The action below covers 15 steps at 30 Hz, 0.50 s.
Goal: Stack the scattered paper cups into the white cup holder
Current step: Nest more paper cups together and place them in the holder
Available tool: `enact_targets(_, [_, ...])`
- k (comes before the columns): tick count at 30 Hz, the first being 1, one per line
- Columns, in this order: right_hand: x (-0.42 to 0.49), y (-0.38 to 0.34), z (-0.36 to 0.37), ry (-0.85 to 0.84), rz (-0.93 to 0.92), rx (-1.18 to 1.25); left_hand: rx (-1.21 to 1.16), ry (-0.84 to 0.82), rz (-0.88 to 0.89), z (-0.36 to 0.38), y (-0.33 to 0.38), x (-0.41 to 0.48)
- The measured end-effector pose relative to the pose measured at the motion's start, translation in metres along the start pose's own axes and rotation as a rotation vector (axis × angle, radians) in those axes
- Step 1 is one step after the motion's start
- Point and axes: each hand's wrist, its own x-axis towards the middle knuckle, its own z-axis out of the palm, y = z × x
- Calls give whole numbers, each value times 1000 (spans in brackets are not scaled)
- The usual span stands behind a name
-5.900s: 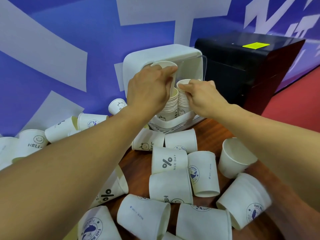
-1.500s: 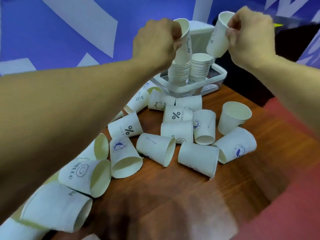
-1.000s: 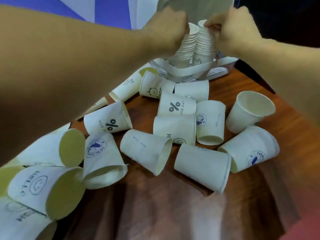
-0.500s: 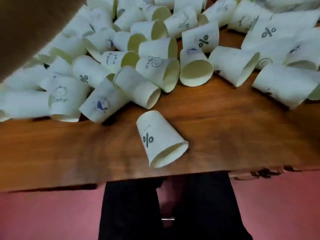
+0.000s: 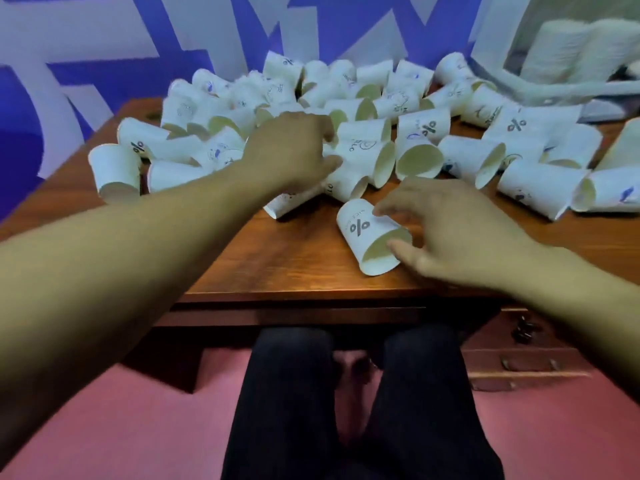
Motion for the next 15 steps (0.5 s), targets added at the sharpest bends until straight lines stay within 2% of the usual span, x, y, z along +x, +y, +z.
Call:
enact_targets(3, [8,5,11,21,16,-77,3,0,-96,9,1,8])
enact_targets(8, [20,15,19,143,3,-68,-54,11,-161,22,5,16])
enact_targets(12, [31,24,15,279,49,-44,-298,34,-224,21,6,19])
enact_targets(15, [34,34,7,369,140,102,-482,67,-240,15,10,21])
